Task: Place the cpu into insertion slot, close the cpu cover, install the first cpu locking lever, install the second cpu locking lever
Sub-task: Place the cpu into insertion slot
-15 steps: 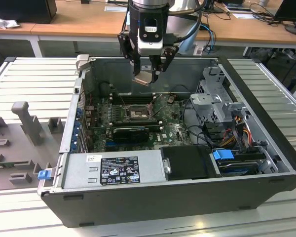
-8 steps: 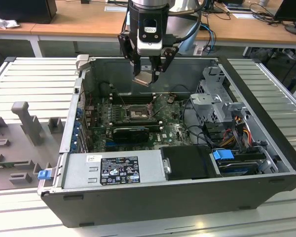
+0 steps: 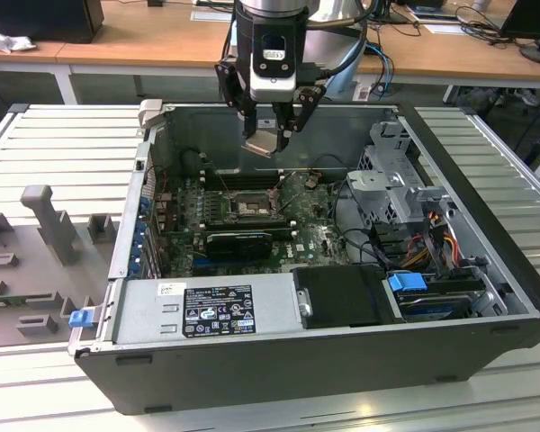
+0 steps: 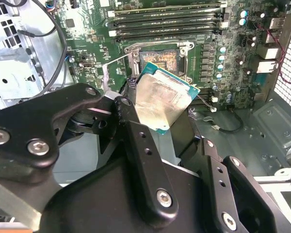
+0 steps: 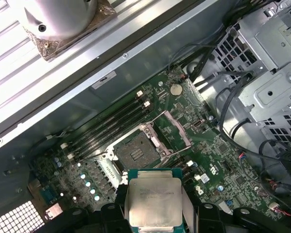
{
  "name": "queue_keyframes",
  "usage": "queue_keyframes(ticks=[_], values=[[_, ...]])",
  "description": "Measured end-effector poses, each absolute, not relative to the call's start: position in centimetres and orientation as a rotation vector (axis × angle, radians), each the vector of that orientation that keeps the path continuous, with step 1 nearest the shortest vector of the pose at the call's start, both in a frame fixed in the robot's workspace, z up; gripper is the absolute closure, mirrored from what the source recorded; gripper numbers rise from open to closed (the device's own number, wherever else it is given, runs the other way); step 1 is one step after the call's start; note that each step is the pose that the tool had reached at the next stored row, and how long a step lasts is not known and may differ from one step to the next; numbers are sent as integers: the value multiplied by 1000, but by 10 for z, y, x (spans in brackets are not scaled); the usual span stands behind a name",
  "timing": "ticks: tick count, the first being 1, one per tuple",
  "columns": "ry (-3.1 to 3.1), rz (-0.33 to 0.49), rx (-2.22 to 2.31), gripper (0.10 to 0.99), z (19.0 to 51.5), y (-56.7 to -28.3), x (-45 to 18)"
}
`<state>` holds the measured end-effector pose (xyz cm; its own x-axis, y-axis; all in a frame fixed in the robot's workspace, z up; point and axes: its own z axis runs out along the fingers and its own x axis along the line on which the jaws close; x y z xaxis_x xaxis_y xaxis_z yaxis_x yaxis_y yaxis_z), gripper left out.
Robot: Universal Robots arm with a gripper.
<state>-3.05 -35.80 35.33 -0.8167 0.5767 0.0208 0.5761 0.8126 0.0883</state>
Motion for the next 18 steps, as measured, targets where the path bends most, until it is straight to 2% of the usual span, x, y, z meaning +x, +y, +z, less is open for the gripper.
queue_keyframes(ticks=[18], values=[[2960, 142, 1015, 557, 353, -358, -31]])
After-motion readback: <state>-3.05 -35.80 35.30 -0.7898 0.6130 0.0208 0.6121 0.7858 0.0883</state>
